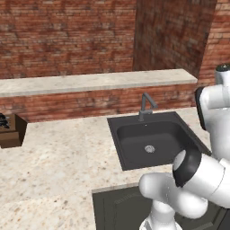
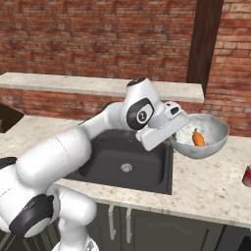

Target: Pick the carrot from the sink and place it in the bowl. Then pick the bowl and place it in the microwave. Then close the microwave door and press the start button.

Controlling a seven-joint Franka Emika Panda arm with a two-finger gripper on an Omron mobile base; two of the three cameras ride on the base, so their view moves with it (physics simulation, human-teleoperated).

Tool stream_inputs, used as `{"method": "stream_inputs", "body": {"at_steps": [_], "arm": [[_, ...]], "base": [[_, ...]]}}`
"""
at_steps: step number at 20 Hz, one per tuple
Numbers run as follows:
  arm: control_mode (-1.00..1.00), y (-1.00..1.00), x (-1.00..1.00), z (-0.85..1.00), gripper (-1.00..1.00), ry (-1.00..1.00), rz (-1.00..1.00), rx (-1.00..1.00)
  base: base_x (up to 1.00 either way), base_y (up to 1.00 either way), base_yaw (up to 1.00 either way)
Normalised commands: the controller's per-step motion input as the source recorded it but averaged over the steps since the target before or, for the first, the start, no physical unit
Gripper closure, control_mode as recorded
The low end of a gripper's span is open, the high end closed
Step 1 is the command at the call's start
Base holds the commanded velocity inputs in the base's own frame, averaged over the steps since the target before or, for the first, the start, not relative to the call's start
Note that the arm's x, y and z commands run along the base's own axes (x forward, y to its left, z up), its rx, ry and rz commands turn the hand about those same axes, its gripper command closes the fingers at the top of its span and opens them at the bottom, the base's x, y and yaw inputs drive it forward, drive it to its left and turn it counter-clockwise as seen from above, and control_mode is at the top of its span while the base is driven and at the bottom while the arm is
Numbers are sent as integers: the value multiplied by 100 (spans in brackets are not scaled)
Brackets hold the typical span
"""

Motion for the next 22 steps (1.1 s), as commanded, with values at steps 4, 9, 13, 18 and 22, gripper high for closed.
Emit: {"method": "stream_inputs", "body": {"at_steps": [4, 9, 13, 18, 22], "arm": [[-100, 94, -60, 100, 100, 7, 25, 0], [-100, 84, -56, 100, 100, 12, 25, 3], [-100, 87, -54, 97, 100, 8, 32, 4], [-100, 81, -25, 72, 100, 9, 45, 5], [-100, 48, -4, 64, 100, 8, 38, 12]], "base": [[0, 0, 0], [0, 0, 0], [0, 0, 0], [0, 0, 0], [0, 0, 0]]}}
